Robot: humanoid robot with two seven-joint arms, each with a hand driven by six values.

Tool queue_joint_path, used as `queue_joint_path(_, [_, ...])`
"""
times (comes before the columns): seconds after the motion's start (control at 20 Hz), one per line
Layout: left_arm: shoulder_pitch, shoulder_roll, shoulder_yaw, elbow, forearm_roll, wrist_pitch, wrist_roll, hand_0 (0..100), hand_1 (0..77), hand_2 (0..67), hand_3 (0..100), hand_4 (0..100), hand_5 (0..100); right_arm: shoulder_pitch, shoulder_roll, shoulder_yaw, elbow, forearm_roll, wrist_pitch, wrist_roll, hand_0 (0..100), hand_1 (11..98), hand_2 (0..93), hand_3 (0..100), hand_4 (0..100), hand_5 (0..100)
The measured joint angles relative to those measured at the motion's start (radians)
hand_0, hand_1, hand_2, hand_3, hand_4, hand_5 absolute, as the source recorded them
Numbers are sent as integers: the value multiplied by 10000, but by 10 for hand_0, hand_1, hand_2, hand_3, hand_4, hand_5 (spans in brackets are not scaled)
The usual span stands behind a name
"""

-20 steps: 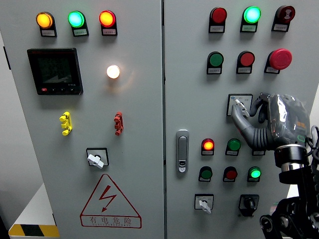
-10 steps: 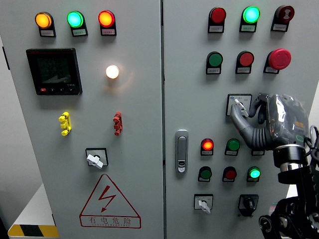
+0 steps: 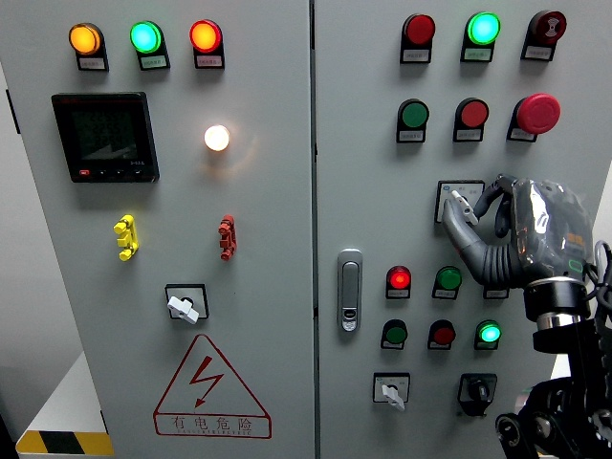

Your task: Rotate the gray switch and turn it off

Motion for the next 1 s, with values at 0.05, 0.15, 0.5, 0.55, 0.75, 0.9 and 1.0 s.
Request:
queue_joint_path(0.05, [0,-1,0,0,0,4,0,0,0,105,212,130,128,-1,0,0,0,0,0,0,527,335,660,1000,842,942])
queue_joint_path(0.15, [0,0,0,0,-1,7,0,0,0,105,212,130,128,-7,0,-1,0,-1,0,-1,527,338,689,1000,841,943])
queue_joint_path(0.5, [0,0,0,0,8,5,0,0,0,105,212,131,128,-9,0,1,0,-1,-20,-22,533,342,748,1000,838,952])
queue_joint_path(0.55, [0,-1,0,0,7,5,0,0,0,105,212,131,128,-8,0,1,0,-1,-20,-31,534,342,759,1000,837,953])
queue_joint_path(0.75, [0,-2,0,0,4,5,0,0,0,105,212,131,128,-4,0,3,0,-1,-20,-51,539,341,774,1000,838,955])
queue_joint_path(0.9, [0,-2,0,0,4,5,0,0,0,105,212,131,128,-1,0,3,0,11,-20,-67,541,341,761,1000,838,956])
queue_joint_path(1.0, [0,-2,0,0,5,5,0,0,0,105,212,131,128,1,0,3,0,23,-30,-109,543,340,748,1000,838,956])
